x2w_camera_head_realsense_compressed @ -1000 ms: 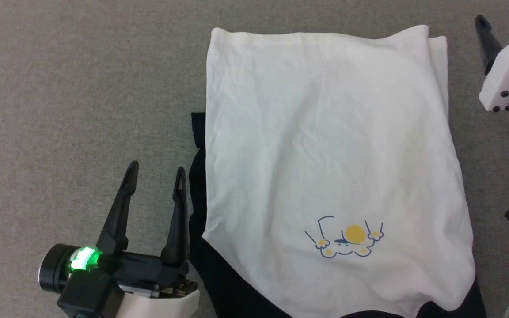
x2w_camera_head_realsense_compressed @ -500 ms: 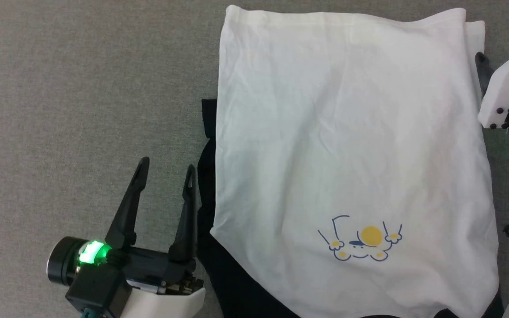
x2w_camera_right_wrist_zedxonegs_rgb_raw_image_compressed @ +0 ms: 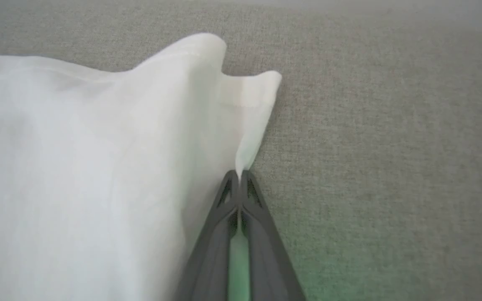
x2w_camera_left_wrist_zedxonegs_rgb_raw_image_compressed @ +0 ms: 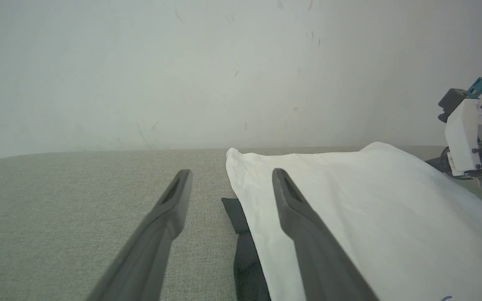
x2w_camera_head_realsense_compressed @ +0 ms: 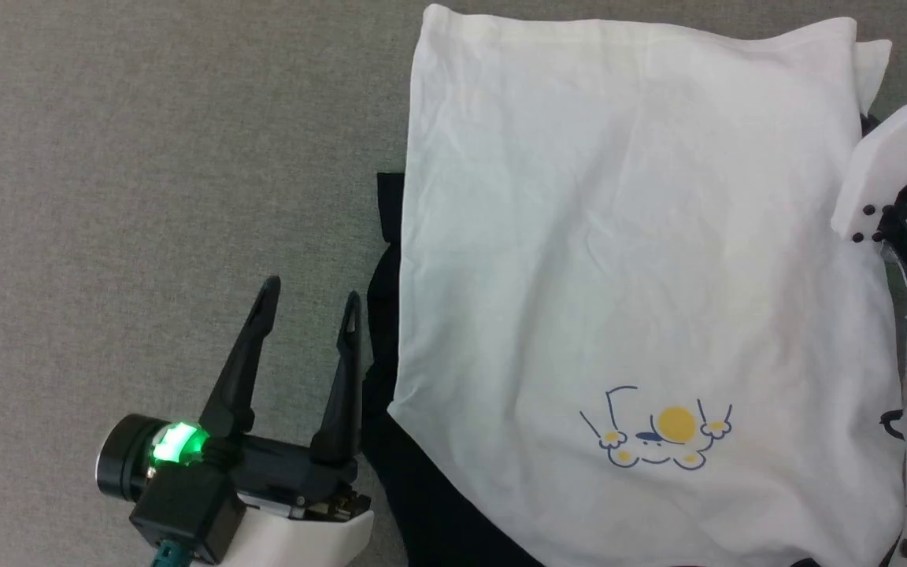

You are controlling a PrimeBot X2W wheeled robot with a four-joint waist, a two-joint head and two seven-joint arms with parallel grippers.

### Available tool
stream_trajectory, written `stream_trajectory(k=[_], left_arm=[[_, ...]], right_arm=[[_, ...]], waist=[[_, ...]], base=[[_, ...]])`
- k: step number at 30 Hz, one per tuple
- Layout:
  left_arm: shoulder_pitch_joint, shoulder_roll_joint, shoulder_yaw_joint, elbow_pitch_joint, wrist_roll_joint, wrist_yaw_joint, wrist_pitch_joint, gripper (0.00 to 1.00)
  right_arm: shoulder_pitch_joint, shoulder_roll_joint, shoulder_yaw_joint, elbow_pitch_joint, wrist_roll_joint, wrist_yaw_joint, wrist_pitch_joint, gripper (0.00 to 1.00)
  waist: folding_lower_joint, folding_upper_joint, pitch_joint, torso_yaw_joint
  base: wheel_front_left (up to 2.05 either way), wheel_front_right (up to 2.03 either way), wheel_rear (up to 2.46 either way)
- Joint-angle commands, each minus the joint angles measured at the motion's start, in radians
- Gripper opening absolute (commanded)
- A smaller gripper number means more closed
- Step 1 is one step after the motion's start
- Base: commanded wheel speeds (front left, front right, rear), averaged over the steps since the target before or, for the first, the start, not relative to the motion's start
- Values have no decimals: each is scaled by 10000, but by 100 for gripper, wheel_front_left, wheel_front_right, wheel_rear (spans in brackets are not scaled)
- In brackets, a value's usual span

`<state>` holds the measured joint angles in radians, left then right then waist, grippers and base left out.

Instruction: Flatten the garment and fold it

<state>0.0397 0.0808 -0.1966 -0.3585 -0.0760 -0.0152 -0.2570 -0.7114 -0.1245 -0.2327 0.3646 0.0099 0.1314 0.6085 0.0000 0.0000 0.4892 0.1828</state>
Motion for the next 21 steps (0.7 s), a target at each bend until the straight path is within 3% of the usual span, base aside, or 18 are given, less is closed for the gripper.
stream_trajectory(k=[1,21], left_arm=[[-104,-66,21,57,31,-62,-47,100],[370,-153,142,390,52,-160,-47,100]], right_arm=[[149,-9,-5,197,11,-7,3,0],[408,-258,287,499,352,-7,-837,0]], waist=[[0,0,-36,3],[0,0,-1734,-194]], base=[[0,0,0],[0,0,0]])
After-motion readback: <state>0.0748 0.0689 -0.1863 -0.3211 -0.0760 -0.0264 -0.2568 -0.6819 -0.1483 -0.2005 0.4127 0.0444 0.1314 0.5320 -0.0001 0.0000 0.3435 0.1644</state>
